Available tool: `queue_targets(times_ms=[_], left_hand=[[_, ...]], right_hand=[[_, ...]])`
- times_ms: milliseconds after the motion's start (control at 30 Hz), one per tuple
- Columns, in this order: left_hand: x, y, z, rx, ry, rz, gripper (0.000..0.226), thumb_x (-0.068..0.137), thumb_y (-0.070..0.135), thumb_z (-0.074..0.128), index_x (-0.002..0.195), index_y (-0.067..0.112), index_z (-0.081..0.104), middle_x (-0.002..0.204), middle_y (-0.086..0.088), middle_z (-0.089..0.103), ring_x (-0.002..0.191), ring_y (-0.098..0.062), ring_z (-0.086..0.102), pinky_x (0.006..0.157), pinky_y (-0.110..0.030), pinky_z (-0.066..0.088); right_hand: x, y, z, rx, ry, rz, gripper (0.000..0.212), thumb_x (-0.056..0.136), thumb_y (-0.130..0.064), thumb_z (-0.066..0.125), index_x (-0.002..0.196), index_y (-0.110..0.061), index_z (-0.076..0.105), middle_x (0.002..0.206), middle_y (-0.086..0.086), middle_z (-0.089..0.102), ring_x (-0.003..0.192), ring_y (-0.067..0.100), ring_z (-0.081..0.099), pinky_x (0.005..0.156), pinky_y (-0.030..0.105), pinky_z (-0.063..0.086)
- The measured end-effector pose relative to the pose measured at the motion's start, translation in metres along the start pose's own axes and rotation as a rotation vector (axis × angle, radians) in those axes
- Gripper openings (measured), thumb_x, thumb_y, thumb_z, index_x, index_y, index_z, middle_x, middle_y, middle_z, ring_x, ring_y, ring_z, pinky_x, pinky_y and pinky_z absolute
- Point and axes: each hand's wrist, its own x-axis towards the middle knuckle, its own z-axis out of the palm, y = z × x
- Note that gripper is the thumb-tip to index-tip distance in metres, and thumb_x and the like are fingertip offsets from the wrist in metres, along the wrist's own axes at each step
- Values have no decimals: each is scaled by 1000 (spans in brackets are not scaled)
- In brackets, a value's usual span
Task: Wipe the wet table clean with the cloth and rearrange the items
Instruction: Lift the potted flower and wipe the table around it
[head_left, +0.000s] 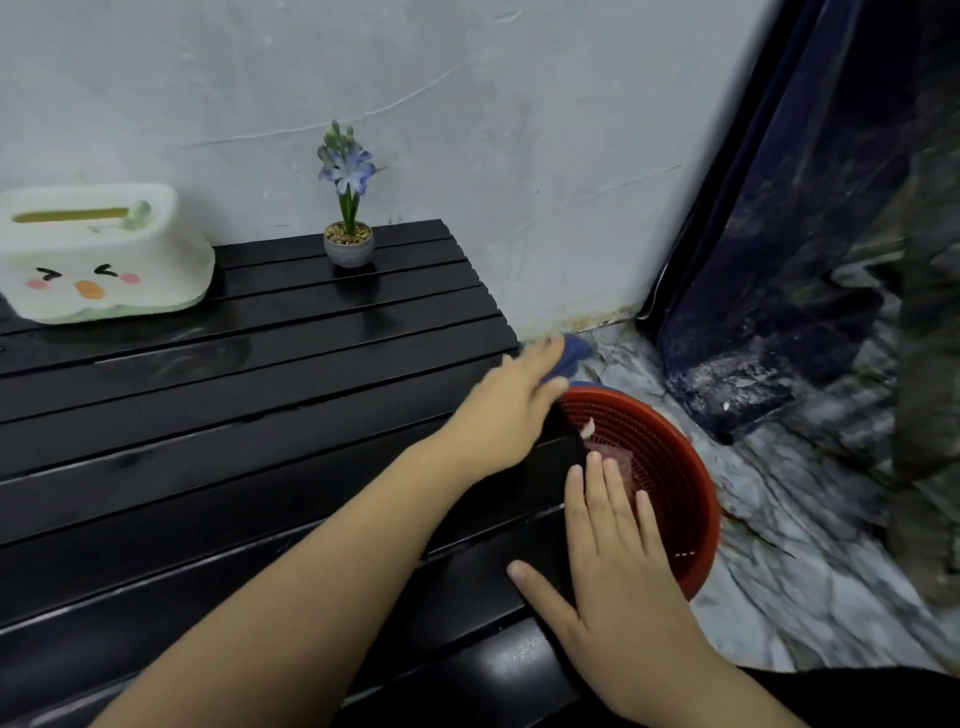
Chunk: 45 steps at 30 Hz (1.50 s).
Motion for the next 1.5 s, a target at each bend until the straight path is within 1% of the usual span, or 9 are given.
queue_targets(times_ms=[100, 200, 300, 400, 767, 900, 1233, 1367, 1500], left_hand=[[-25, -8, -40, 11, 127, 29, 51, 99, 20, 51, 148, 19, 39, 159, -2, 27, 149, -18, 15, 123, -41, 4], [-63, -28, -78, 157, 136, -53, 53, 87, 49, 50, 138, 36, 52, 159, 7, 26, 150, -12, 7, 122, -40, -3], [-79, -41, -63, 382, 82, -90, 66, 89, 66, 34, 150, 42, 28, 163, 6, 11, 151, -15, 4, 123, -40, 2], [-68, -48, -31, 637, 53, -28, 62, 98, 58, 17, 155, 32, 17, 164, -1, 14, 151, -24, 12, 123, -39, 10], [28, -40, -18, 511, -109, 209, 43, 105, 20, 37, 147, 25, 42, 160, -4, 27, 147, -32, 23, 120, -44, 14], [3, -77, -69, 468, -35, 146, 39, 102, 13, 41, 139, 16, 53, 145, -9, 50, 136, -37, 39, 116, -44, 20], [-129, -148, -187, 333, 297, -189, 40, 95, 9, 55, 130, 27, 60, 140, 0, 56, 142, -22, 35, 119, -45, 27], [-70, -105, -151, 280, 359, 1, 40, 98, 14, 53, 138, 21, 55, 144, -2, 52, 141, -22, 38, 119, -43, 28], [25, -61, -86, 327, 189, 162, 43, 101, 18, 46, 144, 18, 47, 154, -7, 40, 145, -29, 28, 119, -45, 17]], right_hand=[[1, 2, 2, 4, 6, -7, 94, 96, -73, 18, 148, 3, 39, 156, 22, 37, 145, 35, 34, 110, 49, 20], [1, 2, 4, -4, 17, -9, 94, 96, -73, 17, 148, 3, 40, 155, 22, 37, 145, 35, 35, 110, 50, 21], [0, 1, 7, -13, 37, -3, 94, 96, -72, 16, 148, 4, 40, 155, 24, 36, 145, 36, 36, 110, 51, 23], [1, -1, 8, -23, 52, 22, 95, 96, -71, 15, 147, 5, 40, 155, 25, 36, 143, 39, 37, 110, 54, 23], [19, -8, 4, -68, 70, -4, 98, 94, -76, 18, 144, 4, 46, 151, 24, 44, 140, 36, 43, 108, 49, 23], [20, -8, 1, -68, 31, -17, 97, 95, -75, 19, 144, 4, 47, 149, 23, 46, 139, 35, 45, 106, 45, 24], [19, -14, -3, -41, -12, 18, 97, 97, -72, 16, 141, 8, 47, 148, 26, 46, 138, 38, 44, 107, 49, 23], [21, -18, 0, -32, -49, 56, 99, 96, -73, 15, 139, 8, 50, 146, 27, 48, 136, 40, 47, 106, 50, 24], [25, -19, -1, -20, -86, 62, 102, 94, -75, 16, 136, 10, 53, 143, 29, 50, 132, 42, 51, 104, 49, 26]])
